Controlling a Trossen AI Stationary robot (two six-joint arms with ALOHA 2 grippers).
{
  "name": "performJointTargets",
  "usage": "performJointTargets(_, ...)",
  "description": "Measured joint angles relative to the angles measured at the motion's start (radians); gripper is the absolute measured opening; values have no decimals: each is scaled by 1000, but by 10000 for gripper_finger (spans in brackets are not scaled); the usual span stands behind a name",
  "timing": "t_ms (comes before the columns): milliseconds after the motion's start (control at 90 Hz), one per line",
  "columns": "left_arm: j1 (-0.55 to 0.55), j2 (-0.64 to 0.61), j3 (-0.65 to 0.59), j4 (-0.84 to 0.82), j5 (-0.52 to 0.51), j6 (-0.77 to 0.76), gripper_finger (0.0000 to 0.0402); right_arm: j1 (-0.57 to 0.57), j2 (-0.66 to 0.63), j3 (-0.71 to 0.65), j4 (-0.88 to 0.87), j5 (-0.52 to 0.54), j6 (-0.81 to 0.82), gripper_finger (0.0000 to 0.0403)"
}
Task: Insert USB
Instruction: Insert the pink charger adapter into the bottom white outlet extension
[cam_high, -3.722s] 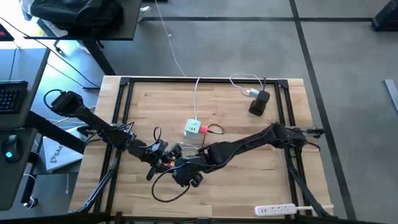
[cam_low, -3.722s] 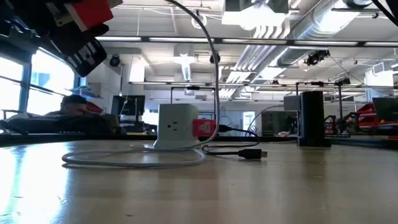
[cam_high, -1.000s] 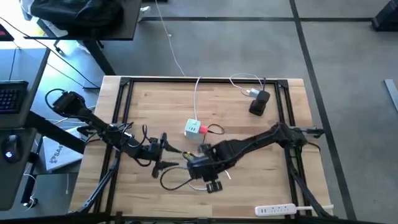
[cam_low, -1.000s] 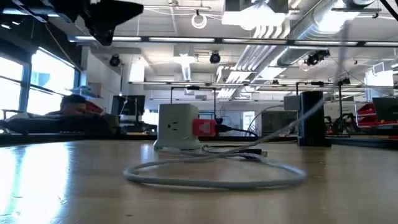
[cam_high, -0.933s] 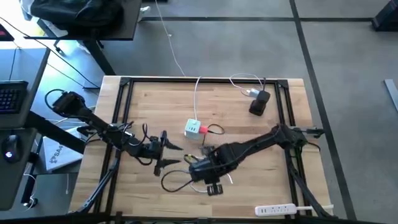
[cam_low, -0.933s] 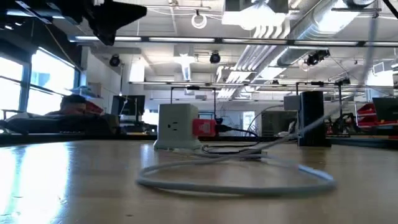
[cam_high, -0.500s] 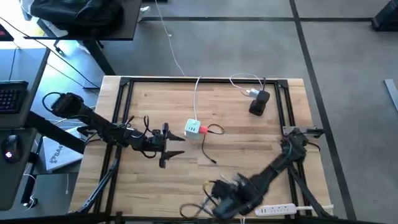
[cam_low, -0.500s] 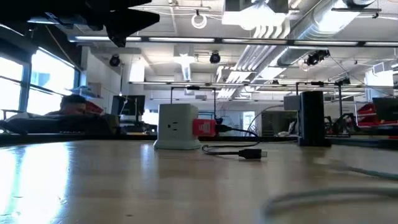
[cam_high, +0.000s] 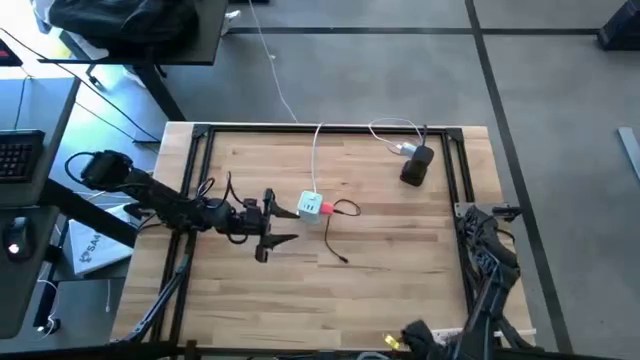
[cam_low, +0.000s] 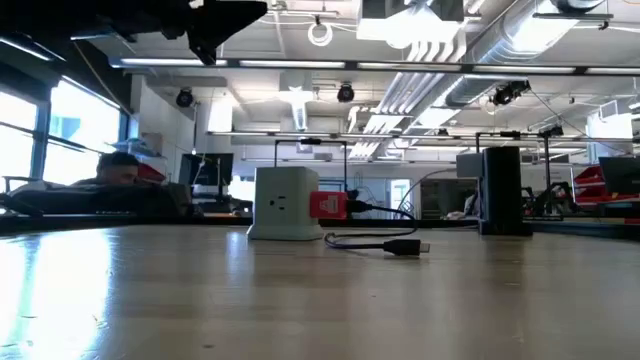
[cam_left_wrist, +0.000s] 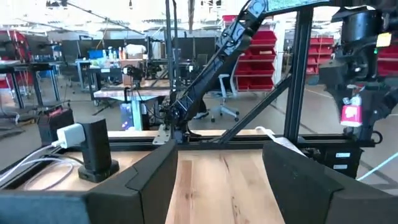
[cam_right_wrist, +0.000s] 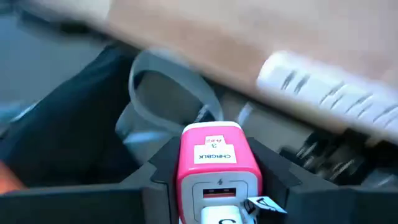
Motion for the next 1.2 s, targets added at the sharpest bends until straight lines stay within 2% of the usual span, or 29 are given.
performJointTargets(67,0,0,0,-6,0,-15,212,-5,-3,-40,1,-37,-20,106)
performJointTargets(156,0,0,0,-7,0,-26,212,2,-22,-125,2,-143,-30,106)
performJointTargets(233,-4,0,0,-15,0,-34,212,13,-34,-201,0,-242,9,106)
performJointTargets(311,-4,0,0,-16,0,-50,212,25,-47,-266,14,-286,72,106)
performJointTargets(611,-4,0,0,-14,-1,-70,211,26,-163,-487,165,-291,101,106)
performJointTargets(933,-4,0,0,-18,-1,-78,211,-5,-382,-923,659,-295,117,106)
performJointTargets(1022,-4,0,0,-23,0,-78,211,-2,-414,-984,679,-305,120,106)
performJointTargets(1200,-5,0,0,-53,-8,-83,211,21,-443,-1002,634,-345,127,106)
